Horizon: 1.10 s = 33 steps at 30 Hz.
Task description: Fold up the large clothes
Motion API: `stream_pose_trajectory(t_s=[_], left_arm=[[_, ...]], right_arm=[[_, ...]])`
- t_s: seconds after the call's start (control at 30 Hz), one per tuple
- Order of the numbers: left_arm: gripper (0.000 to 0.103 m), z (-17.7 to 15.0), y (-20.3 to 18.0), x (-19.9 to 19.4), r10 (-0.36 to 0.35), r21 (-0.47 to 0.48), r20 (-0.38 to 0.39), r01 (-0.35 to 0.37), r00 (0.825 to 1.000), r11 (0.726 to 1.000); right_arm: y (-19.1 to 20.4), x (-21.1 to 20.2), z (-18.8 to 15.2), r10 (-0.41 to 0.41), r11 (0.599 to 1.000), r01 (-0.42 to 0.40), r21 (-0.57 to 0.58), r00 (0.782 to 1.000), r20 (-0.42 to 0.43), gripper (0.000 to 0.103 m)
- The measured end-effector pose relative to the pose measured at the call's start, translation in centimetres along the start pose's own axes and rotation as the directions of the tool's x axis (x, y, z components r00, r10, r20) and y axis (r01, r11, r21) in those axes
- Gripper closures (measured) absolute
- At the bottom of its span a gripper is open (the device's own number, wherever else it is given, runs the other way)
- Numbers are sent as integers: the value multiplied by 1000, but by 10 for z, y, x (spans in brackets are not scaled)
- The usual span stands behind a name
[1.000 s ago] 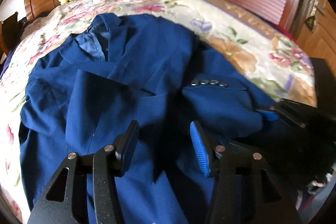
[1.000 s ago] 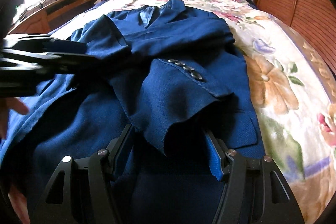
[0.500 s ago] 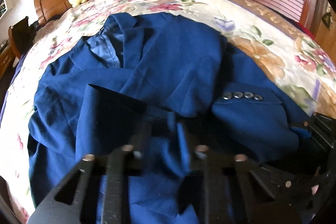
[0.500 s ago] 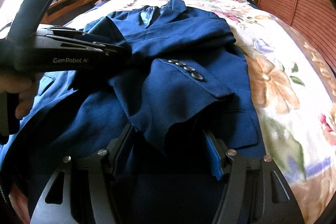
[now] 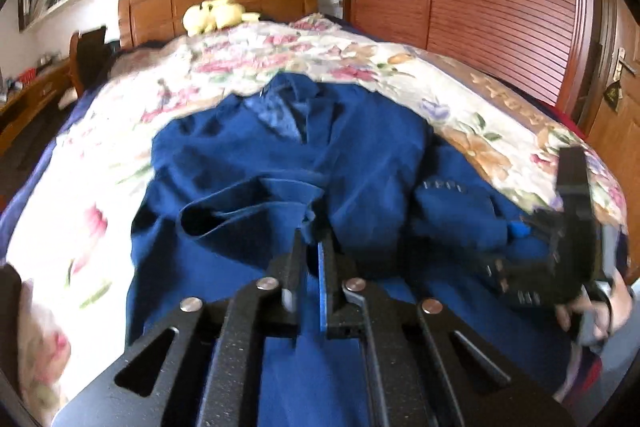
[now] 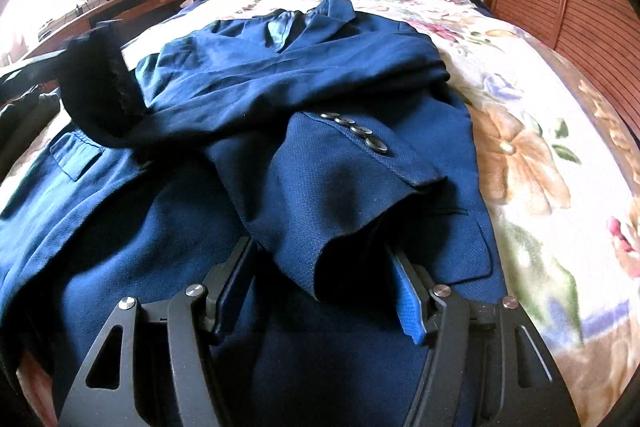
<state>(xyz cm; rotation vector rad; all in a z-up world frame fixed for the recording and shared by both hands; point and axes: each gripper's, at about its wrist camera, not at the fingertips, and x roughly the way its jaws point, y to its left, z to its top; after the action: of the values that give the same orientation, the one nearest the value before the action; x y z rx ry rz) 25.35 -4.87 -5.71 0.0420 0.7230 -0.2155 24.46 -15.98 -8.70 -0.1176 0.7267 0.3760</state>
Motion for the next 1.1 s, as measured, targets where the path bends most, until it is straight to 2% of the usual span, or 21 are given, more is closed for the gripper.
stream_pose_trajectory(t_s=[0.1, 0.17, 0.33, 0.43, 0.53, 0.73, 0.97, 1.1], left_arm=[[98, -18, 8, -7, -12, -36, -46, 11, 999, 999], [92, -32, 12, -12, -43, -59, -63, 39, 997, 998], [77, -56, 23, -31, -72, -99, -50, 66, 996, 993], [73, -68, 34, -41, -61, -119, -54, 54, 997, 991], [72, -82, 46, -52, -36, -131, -60, 28, 998, 991], [71, -114, 71, -72, 70, -127, -104, -83, 992, 988], [70, -136, 97, -84, 130, -154, -147, -153, 981, 976], [70, -145, 106, -79, 131, -175, -181, -163, 975, 971]], right_arm=[[0, 0, 0, -2, 1000, 2, -2, 1000, -2, 38], [1, 0, 0, -4, 1000, 4, -5, 1000, -2, 38], [0, 0, 1, -7, 1000, 7, -12, 1000, -4, 38], [-1, 1, 1, -8, 1000, 8, -16, 1000, -5, 38], [-2, 0, 1, -6, 1000, 6, -17, 1000, -5, 38], [-1, 0, 1, -7, 1000, 7, -18, 1000, -5, 38], [-1, 0, 1, -9, 1000, 9, -20, 1000, -5, 37], [-2, 0, 1, -12, 1000, 11, -26, 1000, -5, 37]])
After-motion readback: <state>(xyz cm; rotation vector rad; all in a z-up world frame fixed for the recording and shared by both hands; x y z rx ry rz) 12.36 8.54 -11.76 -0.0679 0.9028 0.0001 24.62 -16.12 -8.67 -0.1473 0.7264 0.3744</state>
